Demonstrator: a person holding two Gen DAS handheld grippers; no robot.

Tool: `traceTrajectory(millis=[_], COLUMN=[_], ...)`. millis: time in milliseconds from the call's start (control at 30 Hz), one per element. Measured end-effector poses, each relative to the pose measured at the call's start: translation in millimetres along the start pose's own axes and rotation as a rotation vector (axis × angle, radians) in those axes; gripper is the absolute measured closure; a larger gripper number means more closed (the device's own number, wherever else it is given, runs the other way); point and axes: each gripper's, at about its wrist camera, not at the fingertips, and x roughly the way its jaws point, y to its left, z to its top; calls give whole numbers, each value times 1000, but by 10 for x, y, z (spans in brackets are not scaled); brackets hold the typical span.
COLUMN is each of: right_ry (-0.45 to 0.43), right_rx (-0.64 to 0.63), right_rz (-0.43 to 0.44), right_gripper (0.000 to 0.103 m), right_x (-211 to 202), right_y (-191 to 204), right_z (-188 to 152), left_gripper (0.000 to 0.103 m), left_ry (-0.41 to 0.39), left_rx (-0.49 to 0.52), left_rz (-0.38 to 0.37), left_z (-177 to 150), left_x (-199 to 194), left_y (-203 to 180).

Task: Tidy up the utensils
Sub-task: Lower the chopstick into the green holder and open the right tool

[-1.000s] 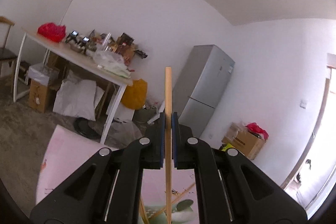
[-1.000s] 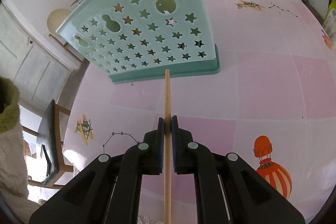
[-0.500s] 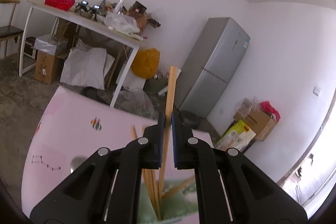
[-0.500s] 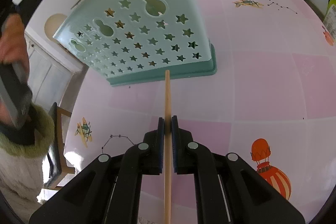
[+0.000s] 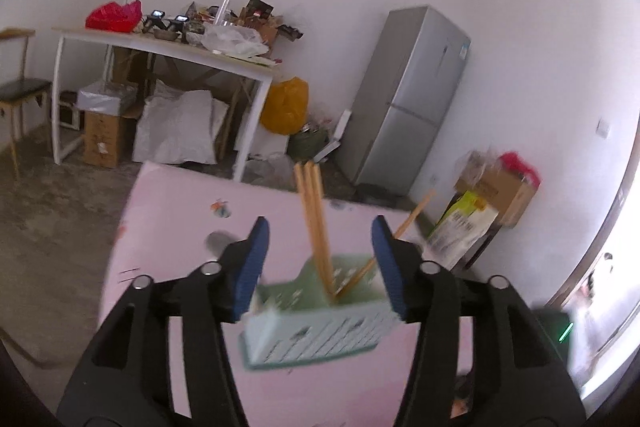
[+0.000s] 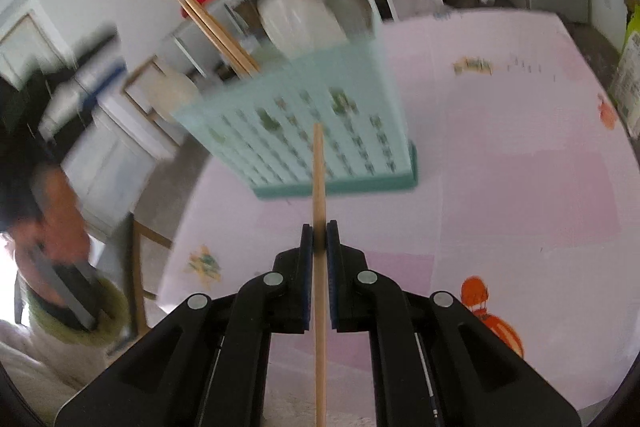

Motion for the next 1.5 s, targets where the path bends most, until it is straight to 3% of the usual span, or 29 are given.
traceTrajectory(millis=[200, 367, 467, 633, 800, 967, 1200, 1300, 1500], right_ry=[-167, -314, -412, -541, -574, -547, -420, -412, -407], right_rx=[-94, -199, -263, -332, -368, -400, -395, -348, -254], right_rz=[83, 140, 128, 119, 95, 46, -34, -40, -35], right_gripper=[96, 96, 96, 96, 96, 96, 93, 61, 48], right_x=[-528, -895, -1007, -940, -570, -206, 54, -106, -487], right_y=[315, 619, 800, 999, 1053, 988, 693, 528, 341], right_z=[489, 947, 1201, 1530, 1672, 1570, 1298, 1135, 750], left_gripper=[40, 34, 31, 26, 23, 20, 19, 19, 14], left_ry=[106, 172, 201, 228, 236, 241, 235, 234, 223], left_rx=[96, 112, 131, 138, 145, 160, 182, 175, 161], left_rz=[142, 220, 277, 308, 328, 337, 335, 327, 321], left_z=[-257, -385, -447, -512, -574, -590, -612, -624, -640], left_x=[-155, -187, -174, -153, -148, -140, -134, -124, -122], left_y=[46, 136, 190, 245, 259, 253, 237, 231, 161])
